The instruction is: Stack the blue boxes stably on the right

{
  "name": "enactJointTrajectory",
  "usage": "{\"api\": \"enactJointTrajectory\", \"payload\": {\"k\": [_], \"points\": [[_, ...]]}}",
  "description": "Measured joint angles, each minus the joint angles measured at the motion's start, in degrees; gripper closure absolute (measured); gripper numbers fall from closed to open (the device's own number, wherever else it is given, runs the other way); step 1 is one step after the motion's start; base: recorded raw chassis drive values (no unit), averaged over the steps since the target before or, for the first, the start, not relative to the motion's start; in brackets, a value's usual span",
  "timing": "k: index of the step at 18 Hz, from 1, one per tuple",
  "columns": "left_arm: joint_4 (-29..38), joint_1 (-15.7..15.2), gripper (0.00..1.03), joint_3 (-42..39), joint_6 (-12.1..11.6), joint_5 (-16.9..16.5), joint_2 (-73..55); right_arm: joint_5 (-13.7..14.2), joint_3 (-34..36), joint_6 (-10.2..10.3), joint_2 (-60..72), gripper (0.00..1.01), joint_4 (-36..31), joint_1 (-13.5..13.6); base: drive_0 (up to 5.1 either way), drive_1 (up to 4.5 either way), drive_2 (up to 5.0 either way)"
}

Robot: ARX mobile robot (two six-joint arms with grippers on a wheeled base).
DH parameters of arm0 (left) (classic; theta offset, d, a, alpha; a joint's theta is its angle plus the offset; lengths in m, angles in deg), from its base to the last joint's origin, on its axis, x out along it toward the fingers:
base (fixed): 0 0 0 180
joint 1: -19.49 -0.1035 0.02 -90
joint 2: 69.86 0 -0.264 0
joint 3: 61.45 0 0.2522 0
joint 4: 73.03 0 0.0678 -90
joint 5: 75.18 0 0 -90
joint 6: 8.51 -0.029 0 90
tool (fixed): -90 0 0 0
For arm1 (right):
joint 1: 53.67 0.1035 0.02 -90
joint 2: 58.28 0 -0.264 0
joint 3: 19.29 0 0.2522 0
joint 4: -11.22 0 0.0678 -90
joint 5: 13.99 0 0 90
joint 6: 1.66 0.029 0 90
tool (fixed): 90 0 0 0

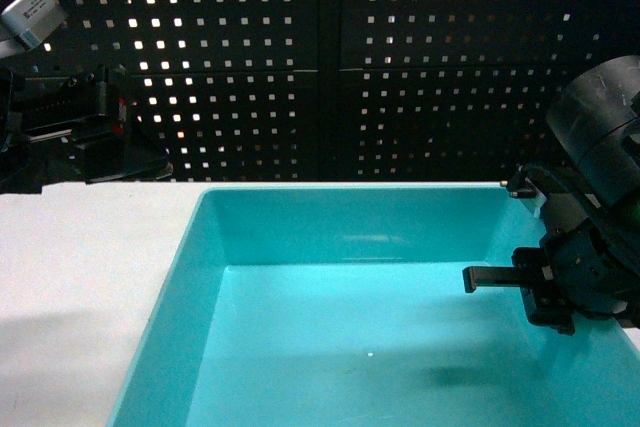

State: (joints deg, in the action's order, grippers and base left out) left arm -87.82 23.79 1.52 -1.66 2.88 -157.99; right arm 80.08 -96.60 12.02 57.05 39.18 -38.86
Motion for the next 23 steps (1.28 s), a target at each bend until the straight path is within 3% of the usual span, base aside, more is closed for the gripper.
{"api": "enactJointTrajectory", "payload": {"k": [5, 23], "points": [[-0.02, 0.00, 0.05, 0.00, 0.00, 0.00, 0.00, 0.00, -0.70, 1.31, 0.07, 0.93, 0.72, 2.40, 0.0, 0.00, 0.0], [0.00, 0.00, 0.05, 0.00, 0.00, 0.00, 0.00, -0.83, -2.29, 0.07, 1.33, 0.93, -0.39, 1.31, 0.0, 0.00, 0.0]]}}
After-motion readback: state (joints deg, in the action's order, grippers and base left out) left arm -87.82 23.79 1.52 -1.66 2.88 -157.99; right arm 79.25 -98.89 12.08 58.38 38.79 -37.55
